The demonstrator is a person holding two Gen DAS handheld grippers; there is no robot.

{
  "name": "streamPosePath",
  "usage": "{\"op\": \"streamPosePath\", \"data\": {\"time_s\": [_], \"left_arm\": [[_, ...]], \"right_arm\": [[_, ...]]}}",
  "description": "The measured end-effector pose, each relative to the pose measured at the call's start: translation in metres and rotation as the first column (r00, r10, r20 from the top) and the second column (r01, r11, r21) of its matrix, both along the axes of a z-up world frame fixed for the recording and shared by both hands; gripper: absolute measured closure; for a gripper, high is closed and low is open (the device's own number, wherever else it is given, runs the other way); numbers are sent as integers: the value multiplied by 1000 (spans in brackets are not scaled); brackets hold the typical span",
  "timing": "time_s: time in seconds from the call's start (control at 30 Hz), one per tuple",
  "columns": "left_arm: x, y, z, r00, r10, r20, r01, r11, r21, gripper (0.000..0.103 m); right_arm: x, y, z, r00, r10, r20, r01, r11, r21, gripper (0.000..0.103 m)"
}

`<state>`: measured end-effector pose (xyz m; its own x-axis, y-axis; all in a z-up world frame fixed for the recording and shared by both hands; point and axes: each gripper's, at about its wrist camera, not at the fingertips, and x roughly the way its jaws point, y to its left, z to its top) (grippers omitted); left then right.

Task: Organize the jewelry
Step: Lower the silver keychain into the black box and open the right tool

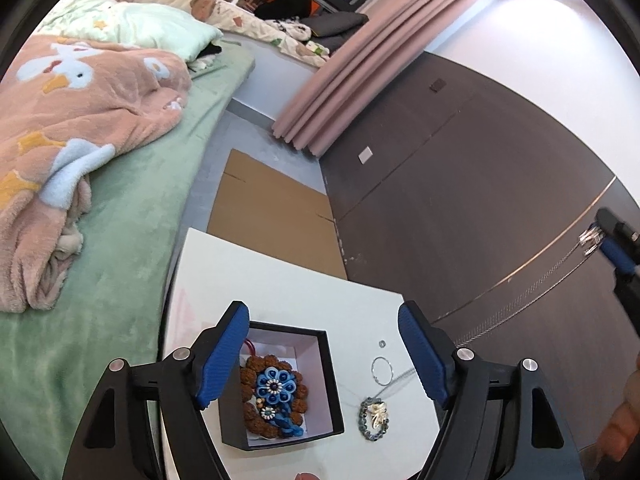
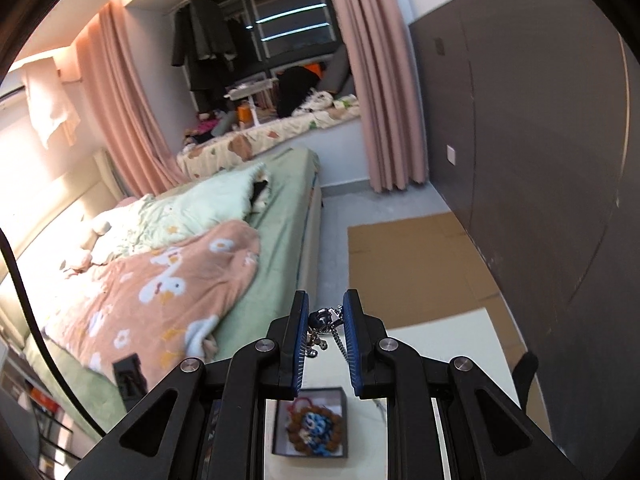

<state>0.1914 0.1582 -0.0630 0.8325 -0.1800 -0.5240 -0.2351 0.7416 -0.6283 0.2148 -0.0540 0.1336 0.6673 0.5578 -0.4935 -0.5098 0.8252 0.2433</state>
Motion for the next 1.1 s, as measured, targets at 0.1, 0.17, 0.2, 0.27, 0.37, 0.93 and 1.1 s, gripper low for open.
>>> {"op": "streamPosePath", "data": {"time_s": [0.1, 0.17, 0.2, 0.27, 0.37, 0.93, 1.1], "left_arm": [[-3, 7, 0, 1000, 14, 6, -14, 1000, -11, 25], [-5, 12, 2, 1000, 24, 11, -24, 1000, -15, 25], [-6, 14, 2, 1000, 29, 13, -29, 999, -15, 25], [-9, 17, 4, 999, 37, 19, -37, 999, -19, 25], [-12, 22, 4, 998, 51, 25, -51, 998, -26, 25], [-16, 30, 2, 998, 65, 23, -64, 997, -51, 25], [-16, 32, 1, 997, 71, 16, -70, 996, -60, 25]], "right_arm": [[-6, 11, 16, 999, 14, 35, -14, 1000, 5, 84], [-10, 15, 26, 998, 21, 58, -22, 1000, 10, 84], [-12, 19, 34, 997, 25, 72, -26, 1000, 14, 84], [-14, 25, 42, 995, 33, 91, -35, 999, 18, 84], [-18, 35, 49, 993, 49, 107, -51, 999, 19, 85], [3, 64, 0, 996, 88, 16, -87, 996, -22, 85], [9, 65, -24, 995, 95, -23, -95, 995, -22, 84]]}}
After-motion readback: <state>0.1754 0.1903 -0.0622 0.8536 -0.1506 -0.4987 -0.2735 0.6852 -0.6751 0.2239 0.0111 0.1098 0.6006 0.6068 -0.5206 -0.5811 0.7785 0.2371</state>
